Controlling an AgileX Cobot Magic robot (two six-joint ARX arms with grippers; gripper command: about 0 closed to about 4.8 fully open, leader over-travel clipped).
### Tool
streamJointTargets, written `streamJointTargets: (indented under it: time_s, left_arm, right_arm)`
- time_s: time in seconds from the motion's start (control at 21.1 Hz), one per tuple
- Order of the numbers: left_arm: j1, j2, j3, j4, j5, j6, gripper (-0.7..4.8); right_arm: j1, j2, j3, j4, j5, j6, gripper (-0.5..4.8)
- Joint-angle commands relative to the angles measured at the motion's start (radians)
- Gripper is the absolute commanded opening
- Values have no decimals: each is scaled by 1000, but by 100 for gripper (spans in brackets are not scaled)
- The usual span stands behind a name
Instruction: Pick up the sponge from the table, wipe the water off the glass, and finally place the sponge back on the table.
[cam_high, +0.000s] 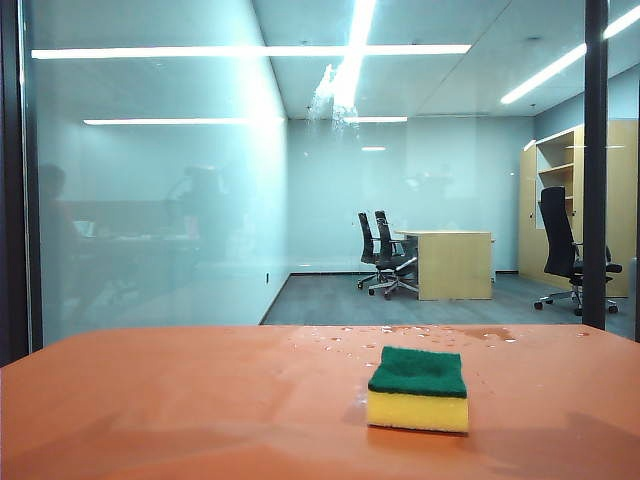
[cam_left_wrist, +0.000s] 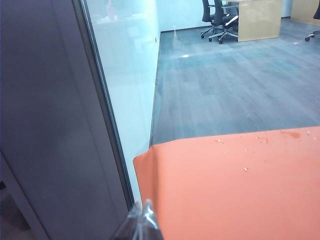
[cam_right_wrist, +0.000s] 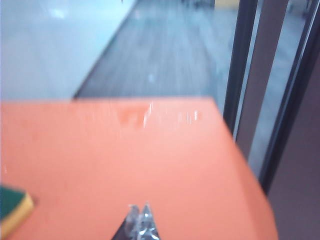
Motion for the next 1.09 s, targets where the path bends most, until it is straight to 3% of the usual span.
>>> streamJointTargets:
  time_s: [0.05,0.28,0.52,0.76,1.09]
  left_arm:
    - [0,0,3,10,0,3,-6]
    - [0,0,3,10,0,4,-5]
    - [0,0,3,11,-3,4,-5]
    - [0,0,3,11,0,3,-5]
    - [0,0,3,9,0,4,-5]
  right_arm:
    - [1,-1,3,68,2,-3,-9]
    - [0,-1,4,77,-53,8,-9]
    - [-1,-69,2,97,-2,-50,-9]
    - [-1,-231,-10,14,26,-56,-9]
    - [0,-230,-10,-8,37,-55,-9]
